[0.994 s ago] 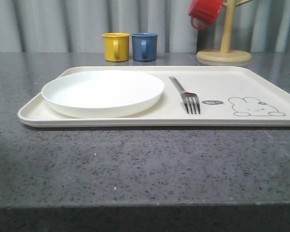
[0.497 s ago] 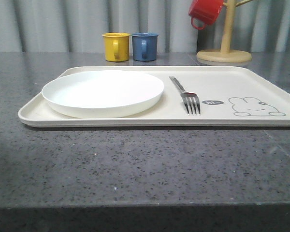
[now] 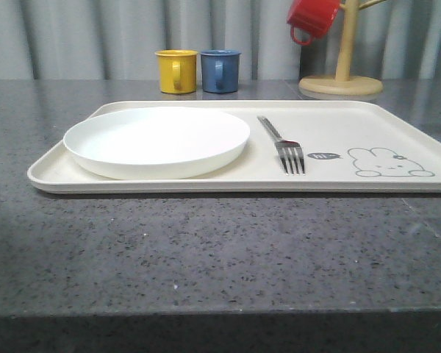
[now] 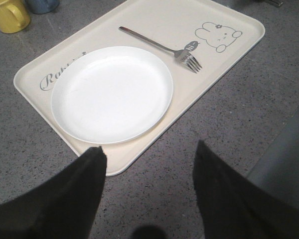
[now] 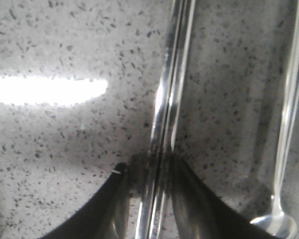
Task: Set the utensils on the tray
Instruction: 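Move the right gripper down and grasp the silver chopsticks, then carry the chopsticks onto the tray beside the fork, release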
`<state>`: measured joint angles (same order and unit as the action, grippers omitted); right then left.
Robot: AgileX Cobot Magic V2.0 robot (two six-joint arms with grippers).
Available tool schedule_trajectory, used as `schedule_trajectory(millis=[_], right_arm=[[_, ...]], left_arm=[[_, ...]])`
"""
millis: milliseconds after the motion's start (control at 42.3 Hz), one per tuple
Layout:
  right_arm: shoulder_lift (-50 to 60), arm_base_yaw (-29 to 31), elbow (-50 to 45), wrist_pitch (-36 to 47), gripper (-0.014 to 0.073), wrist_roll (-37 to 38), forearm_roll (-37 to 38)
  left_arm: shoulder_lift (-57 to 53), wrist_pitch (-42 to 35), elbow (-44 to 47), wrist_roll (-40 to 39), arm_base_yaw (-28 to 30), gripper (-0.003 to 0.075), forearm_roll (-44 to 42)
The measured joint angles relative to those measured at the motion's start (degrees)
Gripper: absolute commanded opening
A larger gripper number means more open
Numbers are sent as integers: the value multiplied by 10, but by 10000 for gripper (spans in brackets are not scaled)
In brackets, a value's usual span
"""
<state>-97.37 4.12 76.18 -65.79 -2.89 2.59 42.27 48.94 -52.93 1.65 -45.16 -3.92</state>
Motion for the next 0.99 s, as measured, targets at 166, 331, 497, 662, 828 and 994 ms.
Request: schedule_trajectory(millis=[166, 331, 497, 662, 828, 994], right_arm=[[-1, 0, 0, 2, 237, 0, 0], [-6, 0, 0, 0, 227, 0, 0], [-6, 0, 0, 0, 61, 0, 2], [-5, 1, 1, -1, 40, -1, -5], [17, -35, 10, -20, 40, -1, -51], [29, -116, 64, -39, 40, -1, -109]], left_arm=[[0, 0, 0, 0, 0, 386, 0], [0, 0, 0, 0, 0, 386, 0], [0, 0, 0, 0, 0, 386, 0], [0, 0, 0, 0, 0, 386, 0], [0, 0, 0, 0, 0, 386, 0], [0, 0, 0, 0, 0, 386, 0]])
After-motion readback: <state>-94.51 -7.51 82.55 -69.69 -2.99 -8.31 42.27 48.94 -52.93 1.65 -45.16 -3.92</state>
